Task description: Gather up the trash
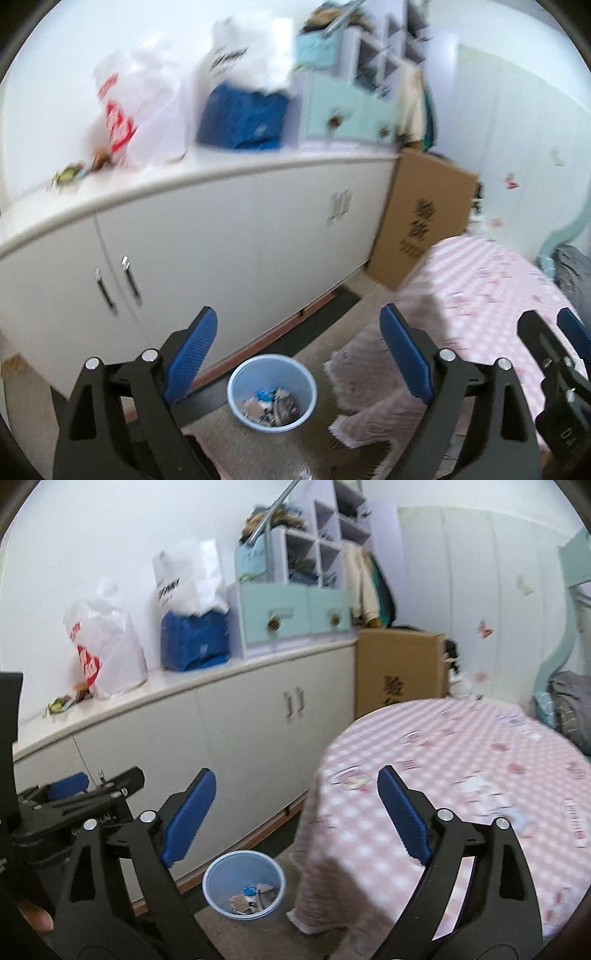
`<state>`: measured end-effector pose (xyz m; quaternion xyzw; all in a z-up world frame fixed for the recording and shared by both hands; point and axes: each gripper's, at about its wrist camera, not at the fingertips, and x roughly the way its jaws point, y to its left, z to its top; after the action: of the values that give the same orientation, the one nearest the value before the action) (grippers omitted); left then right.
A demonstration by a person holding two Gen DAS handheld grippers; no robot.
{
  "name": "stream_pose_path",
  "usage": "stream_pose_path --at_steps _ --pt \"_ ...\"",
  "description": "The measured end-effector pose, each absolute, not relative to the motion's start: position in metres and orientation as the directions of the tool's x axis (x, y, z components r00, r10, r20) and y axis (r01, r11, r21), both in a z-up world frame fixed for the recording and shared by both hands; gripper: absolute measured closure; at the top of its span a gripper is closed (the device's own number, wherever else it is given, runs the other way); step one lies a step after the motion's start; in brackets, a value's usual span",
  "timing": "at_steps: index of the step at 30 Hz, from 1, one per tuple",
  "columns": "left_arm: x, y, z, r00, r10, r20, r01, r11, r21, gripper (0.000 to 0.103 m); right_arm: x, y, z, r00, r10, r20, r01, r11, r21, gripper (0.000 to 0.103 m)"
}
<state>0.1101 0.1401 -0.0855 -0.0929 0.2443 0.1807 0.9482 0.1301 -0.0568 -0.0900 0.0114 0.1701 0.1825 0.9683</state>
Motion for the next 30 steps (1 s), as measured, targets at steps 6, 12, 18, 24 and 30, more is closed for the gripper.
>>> stream_pose_path --at_steps 6,12,18,24,30 --pt "0.073 0.082 -0.046 0.892 0.206 -0.403 -0.247 0.967 -0.054 0.011 0.083 -0.108 -0.067 0.904 0.302 -0.301 -0.286 0.953 0.097 0.01" --pt "0.036 0.051 -0.021 0.932 0.141 -0.333 -0.168 0.984 -0.056 0.011 0.047 -0.146 -0.052 0.922 0.269 -0.278 -0.241 0.962 0.129 0.009" --pt "0.013 0.031 -0.008 0.946 0.104 -0.306 -0.121 0.992 -0.037 0.01 0.021 -0.169 -0.038 0.945 0.223 -0.237 -0.199 0.972 0.123 0.008" --pt "0.0 0.018 0.0 0.958 0.102 -0.269 -0.105 0.994 0.0 0.009 0.004 -0.177 -0.032 0.96 0.198 -0.197 -0.178 0.978 0.111 0.007" --pt "-0.004 0.013 0.001 0.962 0.071 -0.262 -0.076 0.997 -0.011 0.009 -0.008 -0.18 -0.029 0.974 0.165 -0.153 -0.151 0.984 0.094 0.007"
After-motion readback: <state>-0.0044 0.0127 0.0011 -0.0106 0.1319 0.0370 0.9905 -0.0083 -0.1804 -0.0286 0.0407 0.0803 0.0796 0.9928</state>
